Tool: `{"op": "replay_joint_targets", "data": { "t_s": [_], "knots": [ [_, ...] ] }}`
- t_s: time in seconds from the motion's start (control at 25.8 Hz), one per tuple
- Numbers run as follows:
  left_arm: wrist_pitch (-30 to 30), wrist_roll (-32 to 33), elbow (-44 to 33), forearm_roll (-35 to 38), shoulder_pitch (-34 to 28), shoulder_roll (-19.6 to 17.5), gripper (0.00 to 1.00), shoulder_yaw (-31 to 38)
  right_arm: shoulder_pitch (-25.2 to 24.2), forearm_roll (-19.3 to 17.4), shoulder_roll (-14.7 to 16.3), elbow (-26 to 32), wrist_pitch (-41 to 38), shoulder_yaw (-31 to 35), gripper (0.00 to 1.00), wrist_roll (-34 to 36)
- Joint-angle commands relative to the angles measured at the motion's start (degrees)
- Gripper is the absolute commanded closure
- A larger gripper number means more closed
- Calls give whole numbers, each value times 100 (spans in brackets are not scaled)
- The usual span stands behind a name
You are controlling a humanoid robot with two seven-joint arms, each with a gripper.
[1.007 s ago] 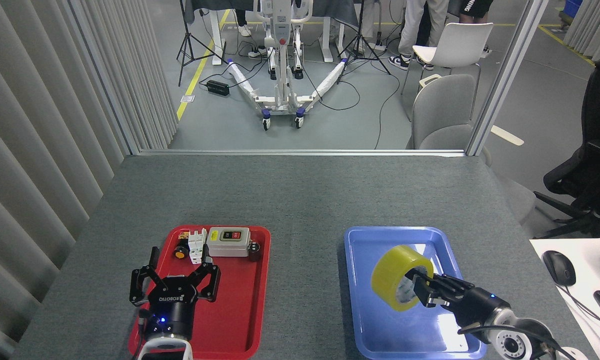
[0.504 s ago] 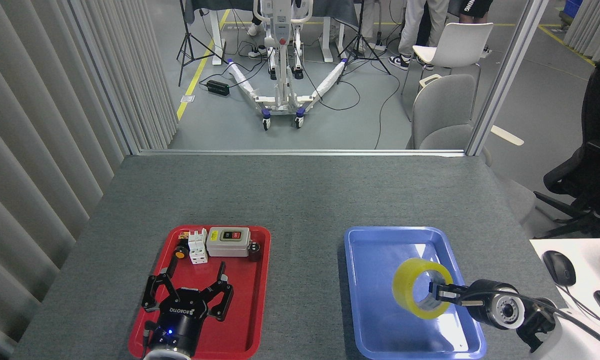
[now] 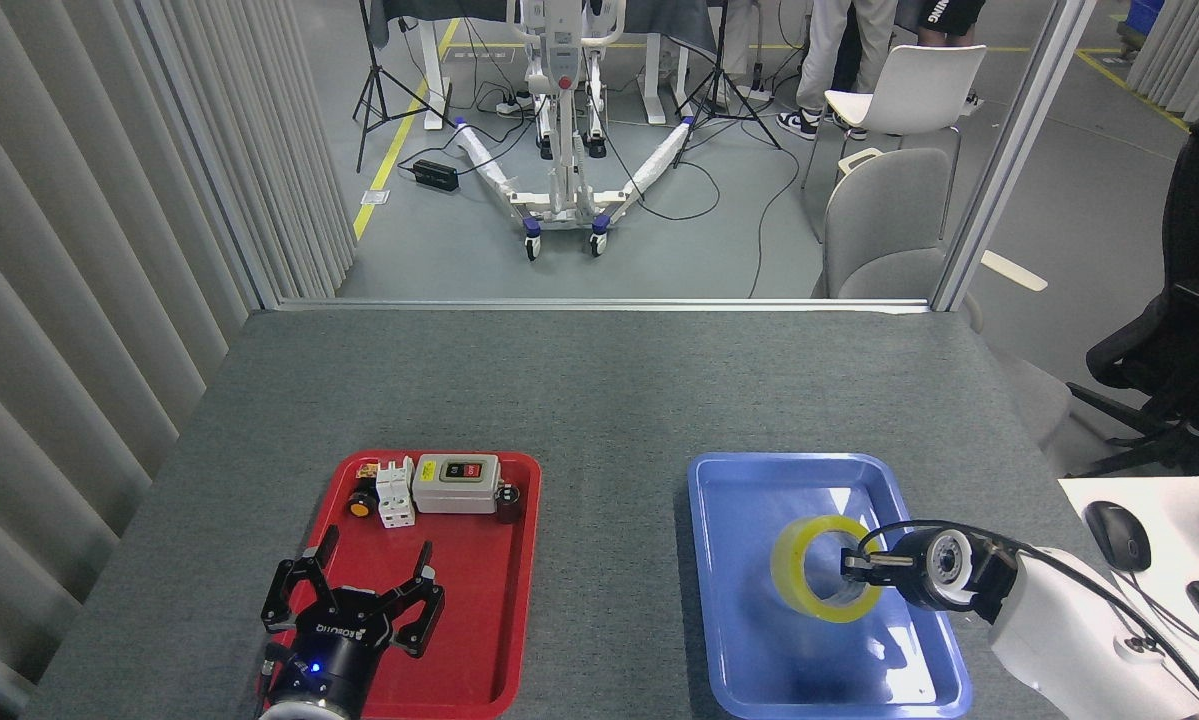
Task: Place and move tape with both arms
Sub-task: 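Lower the tape roll flat into the blue tray with the right gripper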
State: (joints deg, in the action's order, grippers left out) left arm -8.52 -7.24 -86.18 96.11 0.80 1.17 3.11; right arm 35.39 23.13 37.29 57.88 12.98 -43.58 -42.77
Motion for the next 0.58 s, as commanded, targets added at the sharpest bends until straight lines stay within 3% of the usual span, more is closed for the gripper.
{"op": "replay_joint_targets", "data": {
  "t_s": [0.0,0.15,0.39,0.54],
  "knots": [
    [0,12,-4,-14,17,-3,0,6,241,-1,-187,-453,-129,-151,73,31],
    [-36,39,5,-14,52,-3,0,6,258,7,-380,-655,-225,-151,70,58],
    [-36,39,13,-14,105,6,0,-12,276,34,-407,-752,-243,-151,58,111],
    [8,21,137,-22,131,76,0,-21,293,60,-398,-752,-304,-134,57,128]
  ]
}}
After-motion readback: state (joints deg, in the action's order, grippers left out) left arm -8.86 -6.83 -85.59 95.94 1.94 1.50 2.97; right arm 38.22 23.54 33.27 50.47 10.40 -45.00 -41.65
